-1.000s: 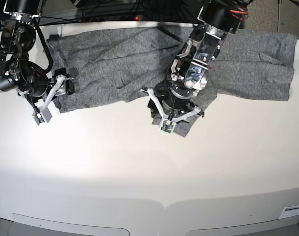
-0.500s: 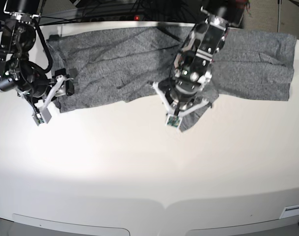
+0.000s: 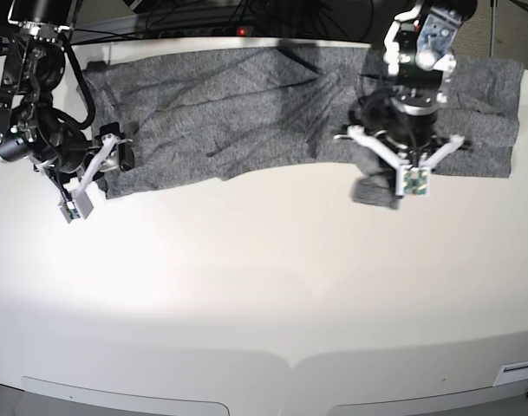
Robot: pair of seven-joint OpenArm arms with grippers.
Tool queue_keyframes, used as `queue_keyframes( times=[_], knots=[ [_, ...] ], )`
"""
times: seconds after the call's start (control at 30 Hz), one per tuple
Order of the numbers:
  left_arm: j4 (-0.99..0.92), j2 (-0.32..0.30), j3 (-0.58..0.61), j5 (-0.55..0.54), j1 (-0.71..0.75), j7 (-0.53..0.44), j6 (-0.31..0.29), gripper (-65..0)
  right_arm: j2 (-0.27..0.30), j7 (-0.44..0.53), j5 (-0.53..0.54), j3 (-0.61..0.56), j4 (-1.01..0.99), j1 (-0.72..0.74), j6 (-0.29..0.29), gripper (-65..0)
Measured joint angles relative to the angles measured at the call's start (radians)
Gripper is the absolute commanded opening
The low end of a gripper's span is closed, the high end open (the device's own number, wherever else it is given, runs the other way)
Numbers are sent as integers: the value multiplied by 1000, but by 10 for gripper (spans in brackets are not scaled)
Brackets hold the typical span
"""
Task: Fold the T-shirt properly
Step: 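Grasp the shirt end with the left gripper and pull it straight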
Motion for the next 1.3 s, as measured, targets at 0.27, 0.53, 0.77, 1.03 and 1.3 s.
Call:
queue_keyframes(
  times=[0.27,0.53,0.77,1.03,1.3],
  knots=[
    [-1,-40,-174,27,158,0,36,-650,0,0,0,0,0,0,0,-288],
    [-1,-40,-332,26,261,-29,15,-650,-2,0,13,0,0,0,0,-288],
    [-55,-40,-342,27,271,-38,-3,-650,-2,-4,27,0,0,0,0,-288],
    [-178,-38,-342,69,272,-31,1,-359,-2,-19,27,0,0,0,0,-288],
    [-194,-34,-406,174,271,-52,98,-359,-3,-19,27,0,0,0,0,-288]
  ],
)
